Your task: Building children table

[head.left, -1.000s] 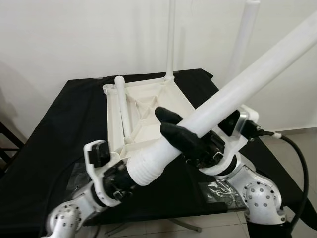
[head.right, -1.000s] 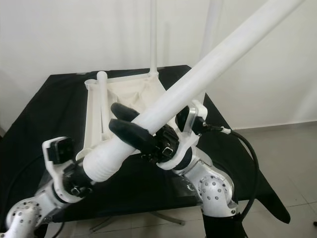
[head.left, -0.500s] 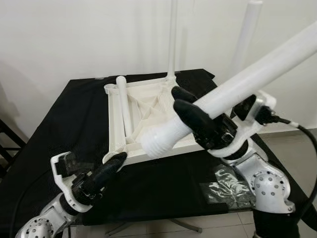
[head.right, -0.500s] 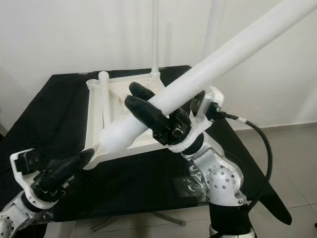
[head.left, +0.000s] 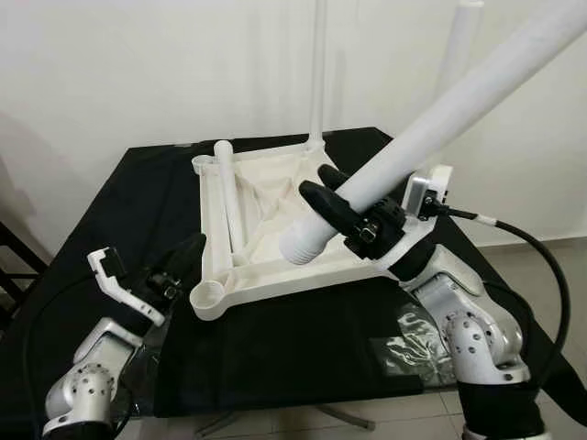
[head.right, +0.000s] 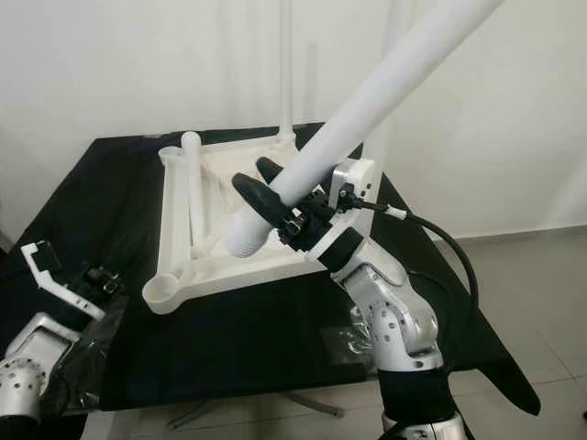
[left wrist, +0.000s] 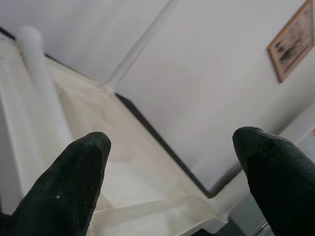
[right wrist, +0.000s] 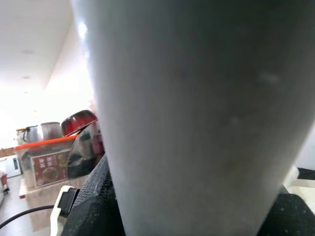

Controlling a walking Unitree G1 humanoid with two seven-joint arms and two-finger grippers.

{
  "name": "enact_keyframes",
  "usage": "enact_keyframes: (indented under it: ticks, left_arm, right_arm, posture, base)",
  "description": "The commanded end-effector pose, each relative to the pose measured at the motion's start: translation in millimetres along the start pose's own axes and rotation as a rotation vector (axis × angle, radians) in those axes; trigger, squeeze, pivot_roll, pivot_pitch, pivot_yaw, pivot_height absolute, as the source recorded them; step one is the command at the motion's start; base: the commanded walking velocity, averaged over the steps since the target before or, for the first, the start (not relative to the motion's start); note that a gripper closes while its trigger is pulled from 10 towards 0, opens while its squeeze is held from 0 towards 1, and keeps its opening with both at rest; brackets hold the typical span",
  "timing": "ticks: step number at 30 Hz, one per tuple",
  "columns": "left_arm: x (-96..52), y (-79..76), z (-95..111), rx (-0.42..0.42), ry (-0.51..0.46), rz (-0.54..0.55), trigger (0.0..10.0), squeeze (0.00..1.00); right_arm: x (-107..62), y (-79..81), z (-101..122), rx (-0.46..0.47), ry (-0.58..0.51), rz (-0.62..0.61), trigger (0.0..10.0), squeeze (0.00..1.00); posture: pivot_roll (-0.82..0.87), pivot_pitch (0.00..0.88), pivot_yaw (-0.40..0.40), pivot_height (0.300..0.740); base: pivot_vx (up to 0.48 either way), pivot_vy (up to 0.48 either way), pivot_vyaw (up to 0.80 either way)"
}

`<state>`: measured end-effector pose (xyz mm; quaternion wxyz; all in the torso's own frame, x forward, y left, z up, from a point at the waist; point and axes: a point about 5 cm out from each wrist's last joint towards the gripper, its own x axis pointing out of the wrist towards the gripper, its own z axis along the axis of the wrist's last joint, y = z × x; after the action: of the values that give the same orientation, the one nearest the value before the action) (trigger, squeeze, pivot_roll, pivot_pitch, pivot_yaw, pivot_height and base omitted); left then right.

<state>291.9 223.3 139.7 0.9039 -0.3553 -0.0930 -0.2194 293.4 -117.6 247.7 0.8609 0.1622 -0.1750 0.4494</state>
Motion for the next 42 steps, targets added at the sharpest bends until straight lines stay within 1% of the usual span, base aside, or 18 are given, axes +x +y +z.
enact_keyframes:
  ticks: [1, 2, 3, 6, 7, 10, 11, 12, 13, 15, 17, 18, 19, 21, 24, 28, 36, 42]
  left_arm:
    - [-3.1, 6.9, -1.4, 0.025, 0.001, 0.06, 10.0, 0.0]
    - [-3.1, 11.4, -2.0, 0.048, 0.002, 0.112, 10.0, 0.0]
    - [-3.1, 11.4, -2.0, 0.048, 0.002, 0.112, 10.0, 0.0]
    - [-0.3, 23.9, -0.1, 0.174, -0.022, 0.329, 10.0, 0.0]
    - [-0.3, 23.9, -0.1, 0.174, -0.022, 0.329, 10.0, 0.0]
    - [8.7, 21.5, -4.2, 0.28, 0.01, 0.425, 10.0, 0.0]
    - [17.8, 12.4, -8.6, 0.343, 0.043, 0.409, 10.0, 0.0]
    - [17.8, 12.4, -8.6, 0.343, 0.043, 0.409, 10.0, 0.0]
    - [24.0, 5.5, -11.6, 0.389, 0.064, 0.395, 10.0, 0.0]
    - [38.5, -15.7, -20.3, 0.545, 0.132, 0.318, 10.0, 0.0]
    - [38.5, -15.7, -20.3, 0.545, 0.132, 0.318, 10.0, 0.0]
    - [43.0, -27.0, -27.7, 0.647, 0.172, 0.249, 10.0, 0.0]
    - [44.5, -32.4, -33.8, 0.675, 0.19, 0.215, 10.0, 0.0]
    - [45.2, -35.2, -37.7, 0.687, 0.2, 0.199, 10.0, 0.0]
    - [44.3, -38.4, -62.5, 0.732, 0.281, 0.168, 10.0, 0.0]
    - [43.0, -38.0, -71.6, 0.746, 0.312, 0.172, 10.0, 0.0]
    - [47.1, -45.5, -71.7, 0.775, 0.289, 0.161, 10.0, 0.0]
    - [46.3, -50.9, -71.6, 0.803, 0.269, 0.132, 10.0, 0.0]
  right_arm:
    - [-0.6, 1.9, -1.8, 0.0, -0.009, -0.005, 10.0, 0.0]
    - [-2.1, 1.9, -2.7, -0.002, -0.006, -0.012, 10.0, 0.0]
    - [-2.1, 1.9, -2.7, -0.002, -0.006, -0.012, 10.0, 0.0]
    - [-7.9, 1.5, -15.0, -0.044, 0.05, -0.06, 10.0, 0.0]
    - [-7.9, 1.5, -15.0, -0.044, 0.05, -0.06, 10.0, 0.0]
    - [-12.8, 1.2, -31.8, -0.112, 0.139, -0.099, 10.0, 0.0]
    - [-13.6, 0.8, -38.1, -0.133, 0.17, -0.116, 10.0, 0.0]
    - [-13.6, 0.8, -38.1, -0.133, 0.17, -0.116, 10.0, 0.0]
    - [-14.2, 0.5, -42.3, -0.146, 0.191, -0.128, 10.0, 0.0]
    - [-14.3, -1.3, -47.5, -0.162, 0.221, -0.164, 10.0, 0.0]
    - [-14.3, -1.3, -47.5, -0.162, 0.221, -0.164, 10.0, 0.0]
    - [-15.0, -3.8, -49.8, -0.165, 0.231, -0.195, 10.0, 0.0]
    - [-15.3, -5.9, -50.6, -0.168, 0.234, -0.222, 10.0, 0.0]
    - [-15.5, -7.3, -50.9, -0.169, 0.235, -0.239, 10.0, 0.0]
    - [-18.4, -13.4, -53.9, -0.18, 0.234, -0.311, 10.0, 0.0]
    - [-19.9, -15.3, -56.1, -0.184, 0.226, -0.352, 10.0, 0.0]
    - [-12.6, -12.1, -52.5, -0.196, 0.194, -0.349, 10.0, 0.0]
    - [-12.0, -15.9, -52.0, -0.207, 0.189, -0.375, 10.0, 0.0]
  posture:
    - [-0.07, 0.0, 0.037, 0.74]
    - [-0.07, 0.0, 0.038, 0.74]
    - [-0.07, 0.0, 0.038, 0.74]
    - [-0.07, 0.0, 0.039, 0.74]
    - [-0.07, 0.0, 0.039, 0.74]
    - [-0.07, 0.0, 0.037, 0.74]
    - [-0.06, 0.0, 0.037, 0.74]
    - [-0.06, 0.0, 0.037, 0.74]
    - [-0.06, 0.0, 0.037, 0.74]
    - [-0.06, 0.0, 0.03, 0.74]
    - [-0.06, 0.0, 0.03, 0.74]
    - [-0.06, 0.0, 0.029, 0.74]
    - [-0.06, 0.0, 0.031, 0.74]
    - [-0.06, 0.0, 0.031, 0.74]
    - [-0.07, 0.0, 0.037, 0.74]
    - [-0.07, 0.0, 0.042, 0.74]
    - [-0.08, 0.0, 0.034, 0.74]
    - [-0.07, 0.0, 0.028, 0.74]
  base:
    - [0.0, 0.0, 0.0]
    - [0.0, 0.0, 0.0]
    - [0.0, 0.0, 0.0]
    - [0.0, 0.0, 0.0]
    - [0.0, 0.0, 0.0]
    - [0.0, 0.0, 0.0]
    - [0.0, 0.0, 0.0]
    - [0.0, 0.0, 0.0]
    - [0.0, 0.0, 0.0]
    - [0.0, 0.0, 0.0]
    - [0.0, 0.0, 0.0]
    - [0.0, 0.0, 0.0]
    - [0.0, 0.0, 0.0]
    - [0.0, 0.0, 0.0]
    - [0.0, 0.16, 0.0]
    - [0.0, 0.48, 0.0]
    - [0.0, 0.48, 0.0]
    - [0.0, 0.0, 0.0]
